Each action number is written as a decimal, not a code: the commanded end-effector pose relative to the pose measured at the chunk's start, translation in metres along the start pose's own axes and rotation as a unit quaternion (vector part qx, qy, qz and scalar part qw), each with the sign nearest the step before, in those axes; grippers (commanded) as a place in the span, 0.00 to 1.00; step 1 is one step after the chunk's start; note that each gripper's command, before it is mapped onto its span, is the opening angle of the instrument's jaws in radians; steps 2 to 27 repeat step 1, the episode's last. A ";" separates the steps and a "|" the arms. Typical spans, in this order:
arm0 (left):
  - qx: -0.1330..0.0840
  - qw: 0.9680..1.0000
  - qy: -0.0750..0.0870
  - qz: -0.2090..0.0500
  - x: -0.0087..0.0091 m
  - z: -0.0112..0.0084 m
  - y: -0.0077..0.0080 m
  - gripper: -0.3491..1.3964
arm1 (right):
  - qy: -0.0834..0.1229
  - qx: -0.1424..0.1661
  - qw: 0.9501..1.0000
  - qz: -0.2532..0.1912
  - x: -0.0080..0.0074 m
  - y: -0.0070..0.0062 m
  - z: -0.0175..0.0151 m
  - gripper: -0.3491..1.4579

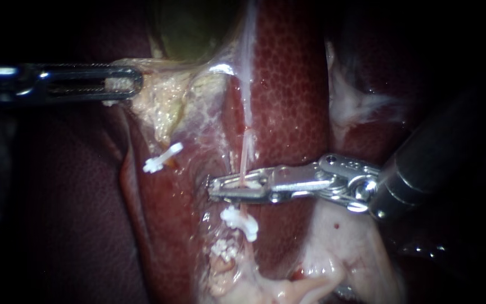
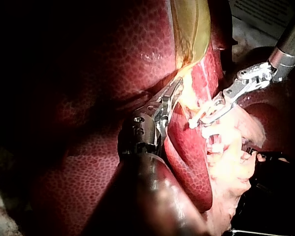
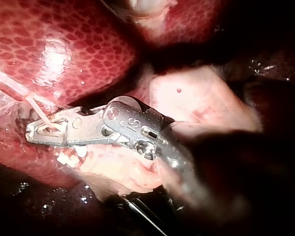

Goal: Clipping third clip right tube

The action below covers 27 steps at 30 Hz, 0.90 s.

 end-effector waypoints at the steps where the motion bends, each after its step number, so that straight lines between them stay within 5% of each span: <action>1: 0.000 1.000 0.000 0.000 0.0000 0.0000 0.0000 0.08 | -0.003 0.000 1.000 0.000 0.0000 0.0000 0.0000 0.00; 27: 0.000 1.000 0.000 0.000 0.0000 0.0000 0.0000 0.08 | -0.003 0.000 1.000 0.000 0.0000 0.0000 0.0000 0.00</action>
